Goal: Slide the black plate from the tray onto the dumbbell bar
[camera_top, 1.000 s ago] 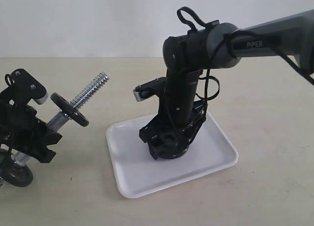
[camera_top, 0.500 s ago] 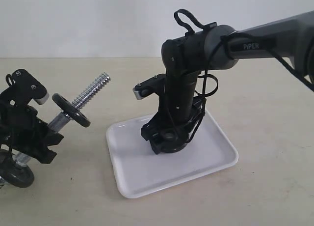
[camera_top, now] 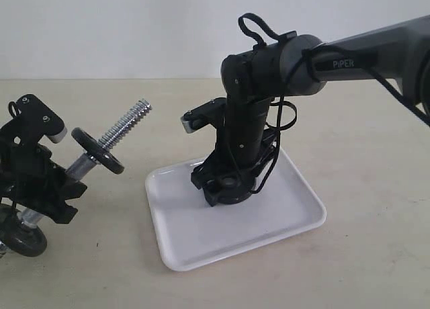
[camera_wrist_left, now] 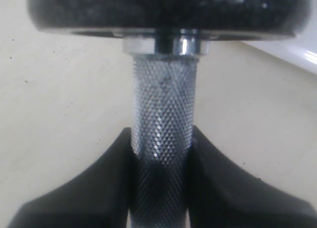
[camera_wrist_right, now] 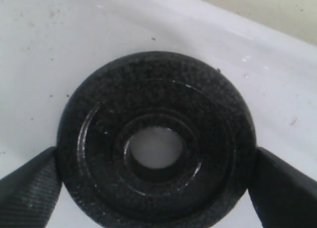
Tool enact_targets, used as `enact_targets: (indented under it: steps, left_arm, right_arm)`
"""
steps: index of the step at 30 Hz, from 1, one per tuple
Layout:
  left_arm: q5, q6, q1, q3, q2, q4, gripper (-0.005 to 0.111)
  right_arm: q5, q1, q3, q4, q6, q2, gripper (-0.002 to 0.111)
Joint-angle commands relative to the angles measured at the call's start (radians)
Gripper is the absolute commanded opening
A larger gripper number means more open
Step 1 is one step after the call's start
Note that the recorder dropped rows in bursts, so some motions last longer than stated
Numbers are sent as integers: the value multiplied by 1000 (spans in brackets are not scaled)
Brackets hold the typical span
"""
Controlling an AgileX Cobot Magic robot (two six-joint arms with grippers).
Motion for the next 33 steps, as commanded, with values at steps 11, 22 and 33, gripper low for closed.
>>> enact_targets:
  steps: [11, 22, 33]
  left_arm:
    - [-24, -12, 0, -42, -57, -36, 4]
    - [-24, -12, 0, -42, -57, -36, 4]
    - [-24, -12, 0, -42, -57, -36, 4]
  right_arm:
    - [-15, -1, 1, 35, 122, 13, 84]
    - [15, -1, 1, 82, 149, 13, 84]
    - [13, -1, 1, 38, 97, 13, 103]
